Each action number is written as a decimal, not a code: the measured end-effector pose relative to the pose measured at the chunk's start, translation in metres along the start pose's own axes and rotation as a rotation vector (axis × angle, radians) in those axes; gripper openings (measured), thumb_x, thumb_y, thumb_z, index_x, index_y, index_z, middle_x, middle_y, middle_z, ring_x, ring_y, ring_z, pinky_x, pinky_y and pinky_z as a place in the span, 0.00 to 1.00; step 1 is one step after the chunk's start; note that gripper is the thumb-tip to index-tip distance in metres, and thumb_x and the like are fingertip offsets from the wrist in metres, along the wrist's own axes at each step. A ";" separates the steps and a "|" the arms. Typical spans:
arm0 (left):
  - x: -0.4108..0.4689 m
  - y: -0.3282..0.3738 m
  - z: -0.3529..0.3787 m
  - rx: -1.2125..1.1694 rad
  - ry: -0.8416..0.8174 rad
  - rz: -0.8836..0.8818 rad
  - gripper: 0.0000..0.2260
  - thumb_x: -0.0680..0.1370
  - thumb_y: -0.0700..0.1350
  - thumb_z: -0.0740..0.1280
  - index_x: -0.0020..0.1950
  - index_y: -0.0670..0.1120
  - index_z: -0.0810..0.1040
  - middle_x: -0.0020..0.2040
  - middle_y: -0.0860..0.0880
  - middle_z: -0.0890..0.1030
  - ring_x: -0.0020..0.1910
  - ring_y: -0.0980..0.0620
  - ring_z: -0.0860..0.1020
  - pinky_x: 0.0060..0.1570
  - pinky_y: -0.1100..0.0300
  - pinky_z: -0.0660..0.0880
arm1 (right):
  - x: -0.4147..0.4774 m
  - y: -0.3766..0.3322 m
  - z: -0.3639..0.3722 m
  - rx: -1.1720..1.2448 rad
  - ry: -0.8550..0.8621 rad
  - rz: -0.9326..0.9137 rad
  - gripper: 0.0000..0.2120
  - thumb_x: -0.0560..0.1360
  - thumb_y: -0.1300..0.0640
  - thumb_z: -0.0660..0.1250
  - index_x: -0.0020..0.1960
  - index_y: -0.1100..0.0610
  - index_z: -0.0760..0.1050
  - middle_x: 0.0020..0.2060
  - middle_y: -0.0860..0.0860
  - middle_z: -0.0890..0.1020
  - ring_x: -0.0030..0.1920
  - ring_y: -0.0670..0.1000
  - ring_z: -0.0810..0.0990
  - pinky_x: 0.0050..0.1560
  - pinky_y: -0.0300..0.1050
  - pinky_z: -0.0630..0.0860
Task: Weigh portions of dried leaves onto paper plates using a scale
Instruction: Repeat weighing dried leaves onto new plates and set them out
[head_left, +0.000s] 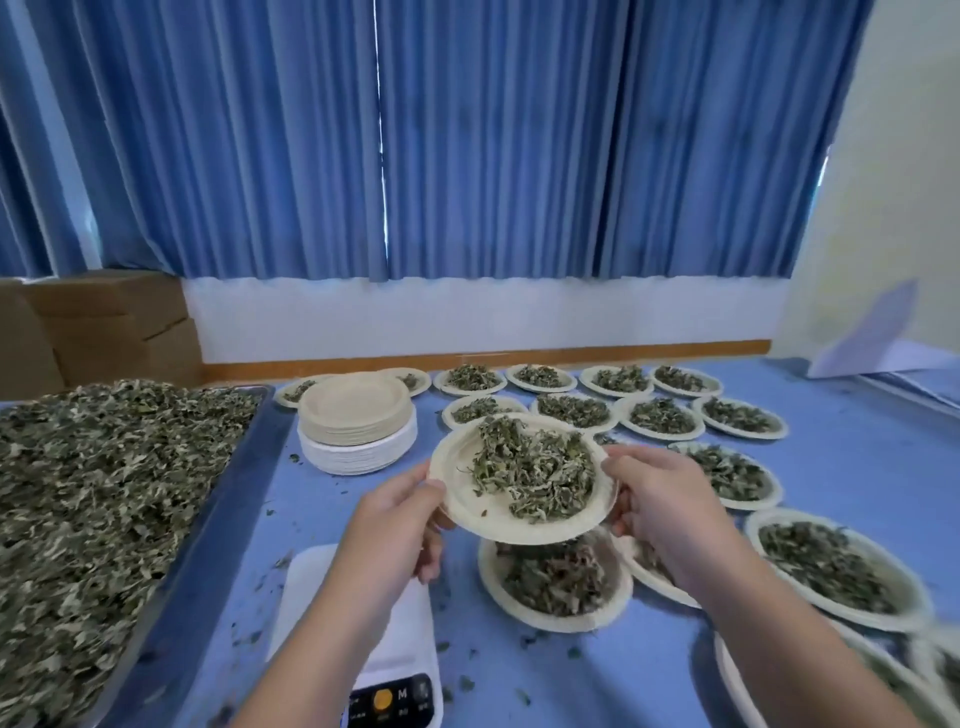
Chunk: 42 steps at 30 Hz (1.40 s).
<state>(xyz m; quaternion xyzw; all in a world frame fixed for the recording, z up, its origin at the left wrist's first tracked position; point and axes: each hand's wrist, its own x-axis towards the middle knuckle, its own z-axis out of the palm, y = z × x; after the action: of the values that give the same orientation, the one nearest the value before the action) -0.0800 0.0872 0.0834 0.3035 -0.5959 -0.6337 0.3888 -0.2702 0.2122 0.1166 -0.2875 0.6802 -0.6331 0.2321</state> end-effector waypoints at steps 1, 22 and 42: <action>0.004 0.002 0.016 -0.008 -0.023 0.005 0.13 0.81 0.41 0.61 0.50 0.53 0.84 0.29 0.50 0.74 0.22 0.52 0.66 0.21 0.63 0.62 | 0.004 -0.001 -0.013 0.010 0.008 0.016 0.05 0.77 0.62 0.65 0.48 0.56 0.79 0.25 0.51 0.78 0.22 0.48 0.74 0.27 0.42 0.74; 0.074 -0.025 0.219 -0.178 -0.219 -0.081 0.10 0.81 0.39 0.62 0.56 0.52 0.79 0.36 0.51 0.83 0.26 0.54 0.74 0.26 0.62 0.70 | 0.135 0.037 -0.283 0.255 0.611 0.259 0.10 0.79 0.69 0.58 0.40 0.64 0.69 0.30 0.57 0.71 0.23 0.49 0.69 0.21 0.34 0.71; 0.089 -0.050 0.222 -0.109 -0.186 -0.086 0.10 0.79 0.40 0.64 0.51 0.54 0.81 0.46 0.47 0.83 0.29 0.54 0.76 0.33 0.57 0.72 | 0.218 0.121 -0.309 0.090 0.705 0.513 0.05 0.80 0.66 0.55 0.54 0.64 0.68 0.53 0.64 0.79 0.21 0.52 0.76 0.20 0.36 0.69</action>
<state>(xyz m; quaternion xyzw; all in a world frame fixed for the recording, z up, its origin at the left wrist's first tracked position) -0.3208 0.1259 0.0646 0.2471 -0.5804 -0.7068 0.3203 -0.6504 0.2915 0.0347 0.1347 0.7389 -0.6435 0.1477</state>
